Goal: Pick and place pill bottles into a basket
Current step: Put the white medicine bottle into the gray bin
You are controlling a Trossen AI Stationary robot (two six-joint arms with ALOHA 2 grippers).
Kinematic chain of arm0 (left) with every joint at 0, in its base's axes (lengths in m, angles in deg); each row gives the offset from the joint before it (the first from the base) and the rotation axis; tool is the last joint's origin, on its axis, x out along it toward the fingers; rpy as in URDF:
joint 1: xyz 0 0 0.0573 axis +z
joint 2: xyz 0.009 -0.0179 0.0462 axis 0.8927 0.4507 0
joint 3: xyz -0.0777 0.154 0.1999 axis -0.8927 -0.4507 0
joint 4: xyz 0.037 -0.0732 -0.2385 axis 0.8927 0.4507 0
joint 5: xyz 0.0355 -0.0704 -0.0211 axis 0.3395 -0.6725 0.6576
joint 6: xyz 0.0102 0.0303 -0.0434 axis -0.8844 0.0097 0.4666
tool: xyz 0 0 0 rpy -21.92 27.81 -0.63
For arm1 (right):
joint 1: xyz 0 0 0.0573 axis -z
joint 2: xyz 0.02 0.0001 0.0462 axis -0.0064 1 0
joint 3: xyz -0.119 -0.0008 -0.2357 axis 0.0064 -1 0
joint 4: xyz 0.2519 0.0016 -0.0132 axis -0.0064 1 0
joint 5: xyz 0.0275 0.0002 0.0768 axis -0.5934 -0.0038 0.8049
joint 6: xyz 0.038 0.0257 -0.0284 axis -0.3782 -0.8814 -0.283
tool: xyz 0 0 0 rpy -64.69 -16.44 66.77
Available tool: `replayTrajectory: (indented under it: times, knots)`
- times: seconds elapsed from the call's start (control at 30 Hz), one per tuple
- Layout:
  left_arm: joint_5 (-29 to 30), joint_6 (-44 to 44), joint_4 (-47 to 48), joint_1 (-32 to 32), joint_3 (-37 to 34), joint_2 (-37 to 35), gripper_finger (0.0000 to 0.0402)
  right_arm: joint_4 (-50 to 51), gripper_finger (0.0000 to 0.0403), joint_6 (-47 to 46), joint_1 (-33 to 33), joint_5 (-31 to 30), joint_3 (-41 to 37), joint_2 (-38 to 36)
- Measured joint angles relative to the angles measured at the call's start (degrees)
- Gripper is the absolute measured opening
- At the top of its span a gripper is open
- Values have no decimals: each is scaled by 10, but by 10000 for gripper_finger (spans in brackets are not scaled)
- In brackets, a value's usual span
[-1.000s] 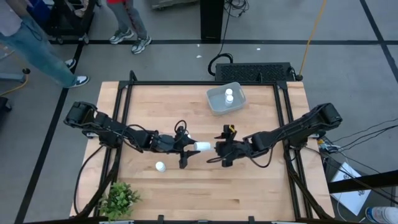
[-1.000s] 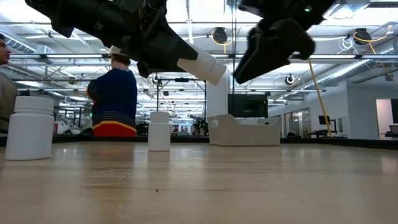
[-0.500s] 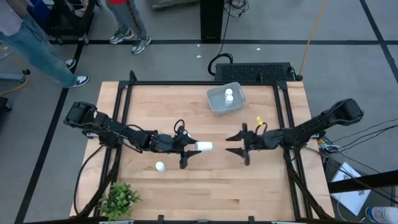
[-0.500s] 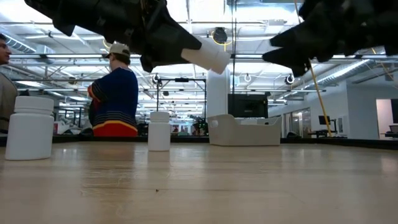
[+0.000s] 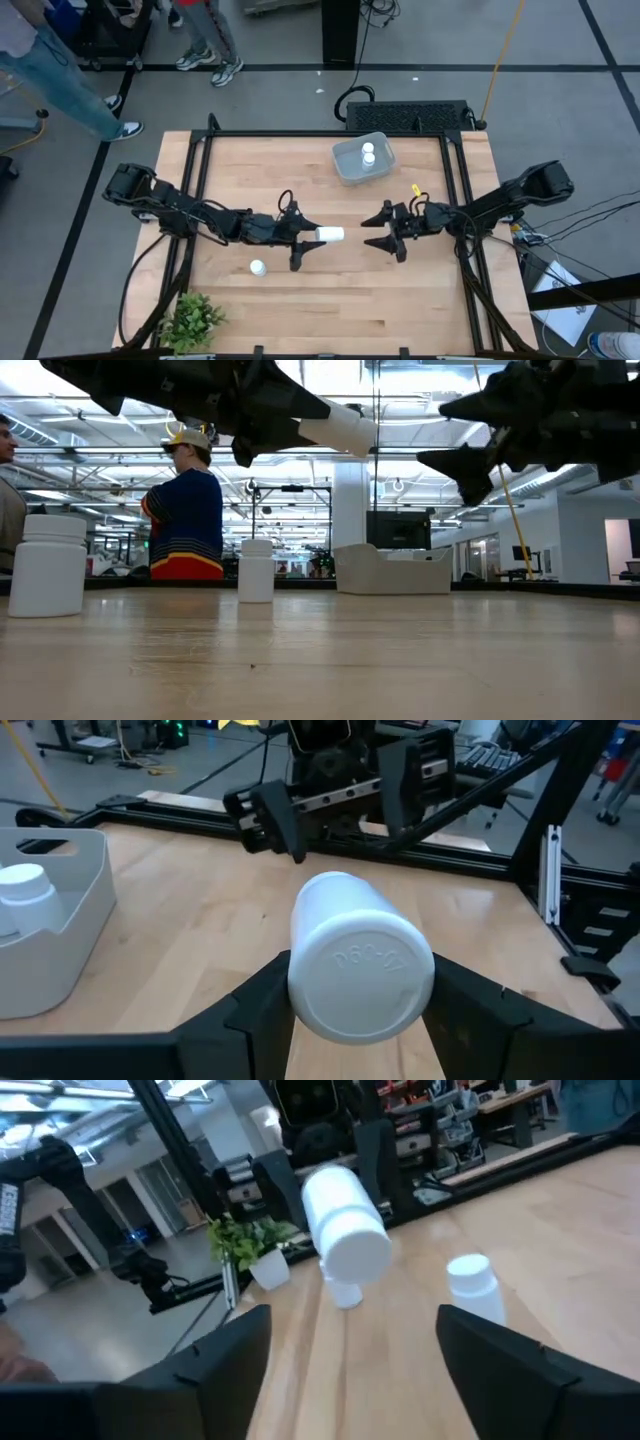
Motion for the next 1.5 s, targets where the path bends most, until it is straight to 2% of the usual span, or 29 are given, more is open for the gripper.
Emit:
replayTrajectory:
  times: [0.13,0.23,0.5,0.83,1.07,1.3,1.5]
  knots:
    - [0,-6,-4,0,0,0,198,-3,309,-11,4,2,27,35]
    - [-2,-8,-17,0,0,0,198,-3,317,-22,17,26,46,63]
    - [-2,-13,-19,0,0,0,198,-81,312,-29,41,75,73,123]
    - [-5,-20,-25,0,0,0,198,-85,311,-25,52,119,125,181]
    - [-5,-16,-20,0,0,0,198,-86,308,-12,52,120,139,202]
    - [-5,-16,-18,0,0,0,198,-107,282,-3,52,119,139,203]
    - [-6,-15,-18,0,0,0,198,-98,222,-4,52,118,139,203]
